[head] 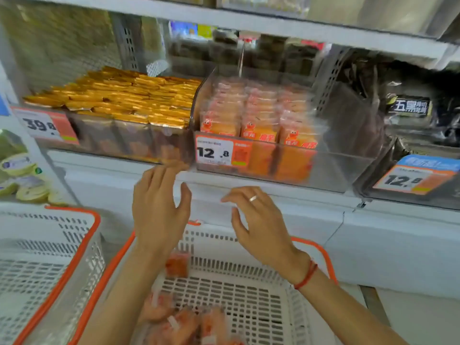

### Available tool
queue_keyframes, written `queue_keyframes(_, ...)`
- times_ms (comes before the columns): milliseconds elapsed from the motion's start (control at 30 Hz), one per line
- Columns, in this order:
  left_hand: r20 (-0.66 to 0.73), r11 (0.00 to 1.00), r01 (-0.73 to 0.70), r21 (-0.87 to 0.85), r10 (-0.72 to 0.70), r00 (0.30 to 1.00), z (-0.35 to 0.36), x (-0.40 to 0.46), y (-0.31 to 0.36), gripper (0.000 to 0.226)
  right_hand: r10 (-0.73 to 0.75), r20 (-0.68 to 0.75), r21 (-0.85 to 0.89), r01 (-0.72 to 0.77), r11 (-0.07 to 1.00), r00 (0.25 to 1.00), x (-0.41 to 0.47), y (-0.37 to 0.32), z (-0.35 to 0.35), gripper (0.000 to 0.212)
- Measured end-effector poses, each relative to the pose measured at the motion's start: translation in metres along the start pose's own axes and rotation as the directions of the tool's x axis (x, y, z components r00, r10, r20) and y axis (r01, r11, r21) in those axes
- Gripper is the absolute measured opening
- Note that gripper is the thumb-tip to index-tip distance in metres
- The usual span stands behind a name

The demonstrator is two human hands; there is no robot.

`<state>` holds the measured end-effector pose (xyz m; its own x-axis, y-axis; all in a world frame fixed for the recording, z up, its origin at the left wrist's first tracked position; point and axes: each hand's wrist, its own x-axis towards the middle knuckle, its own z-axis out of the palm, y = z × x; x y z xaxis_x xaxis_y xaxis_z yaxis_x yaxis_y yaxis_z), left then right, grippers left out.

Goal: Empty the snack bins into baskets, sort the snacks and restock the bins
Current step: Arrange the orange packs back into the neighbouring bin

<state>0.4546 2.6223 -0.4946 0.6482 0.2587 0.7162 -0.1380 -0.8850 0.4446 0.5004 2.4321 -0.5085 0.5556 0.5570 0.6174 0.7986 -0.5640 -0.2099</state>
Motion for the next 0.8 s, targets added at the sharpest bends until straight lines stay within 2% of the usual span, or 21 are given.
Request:
queue_keyframes(67,0.071,0.988,0.105,0.11,-0.113,0.991,-0.003,-0.044,-0.043,0.037,0.018,0.247,0.055,-0.033,0.998,0.969,-0.041,-0.01,0.05,0.025)
queue_keyframes(133,0.16,0.949,0.191,0.252,-0.236,0.959,-0.005,-0.089,-0.082,0.048,0.098,0.48,0.084,-0.156,0.984,0.872,-0.081,-0.017,0.092,0.028)
queue_keyframes(167,0.213,0.924,0.223,0.31,-0.296,0.931,-0.005,-0.11,-0.095,0.056,0.148,0.609,0.067,-0.237,0.969,0.78,-0.099,-0.022,0.108,0.029)
queue_keyframes(233,0.331,0.885,0.271,0.379,-0.403,0.853,-0.002,-0.145,-0.111,0.071,0.173,0.814,-0.01,-0.284,0.959,0.555,-0.133,-0.031,0.14,0.033)
queue_keyframes(267,0.372,0.87,0.271,0.412,-0.432,0.821,0.002,-0.158,-0.114,0.076,0.15,0.863,-0.001,-0.295,0.955,0.482,-0.147,-0.036,0.153,0.037)
queue_keyframes(300,0.398,0.86,0.25,0.445,-0.44,0.805,0.004,-0.166,-0.115,0.081,0.125,0.889,0.029,-0.326,0.945,0.441,-0.157,-0.04,0.162,0.045)
queue_keyframes(367,0.403,0.841,0.216,0.496,-0.443,0.801,0.008,-0.173,-0.117,0.085,0.112,0.898,0.066,-0.382,0.922,0.426,-0.174,-0.046,0.179,0.063)
queue_keyframes(467,0.36,0.817,0.239,0.525,-0.467,0.808,0.011,-0.174,-0.118,0.083,0.06,0.815,0.064,-0.192,0.979,0.576,-0.179,-0.064,0.203,0.072)
queue_keyframes(533,0.335,0.809,0.258,0.528,-0.478,0.812,0.012,-0.175,-0.116,0.081,0.015,0.833,0.043,-0.091,0.995,0.554,-0.175,-0.081,0.216,0.088)
queue_keyframes(600,0.315,0.808,0.272,0.522,-0.479,0.819,0.013,-0.175,-0.114,0.077,-0.01,0.857,0.062,-0.085,0.994,0.516,-0.17,-0.081,0.225,0.101)
queue_keyframes(667,0.289,0.805,0.315,0.502,-0.5,0.817,0.013,-0.173,-0.11,0.071,0.027,0.845,0.075,-0.167,0.983,0.533,-0.162,-0.071,0.222,0.092)
queue_keyframes(700,0.269,0.802,0.358,0.478,-0.522,0.81,0.014,-0.17,-0.106,0.067,0.09,0.837,0.11,-0.328,0.938,0.54,-0.153,-0.068,0.213,0.082)
queue_keyframes(733,0.245,0.8,0.407,0.44,-0.543,0.803,0.016,-0.168,-0.101,0.062,0.175,0.837,0.16,-0.537,0.828,0.518,-0.146,-0.062,0.202,0.074)
queue_keyframes(767,0.228,0.801,0.453,0.391,-0.561,0.796,0.019,-0.164,-0.095,0.058,0.247,0.859,0.202,-0.742,0.639,0.448,-0.136,-0.055,0.187,0.069)
queue_keyframes(800,0.229,0.811,0.474,0.343,-0.562,0.795,0.022,-0.161,-0.087,0.054,0.275,0.903,0.203,-0.893,0.401,0.329,-0.128,-0.045,0.173,0.068)
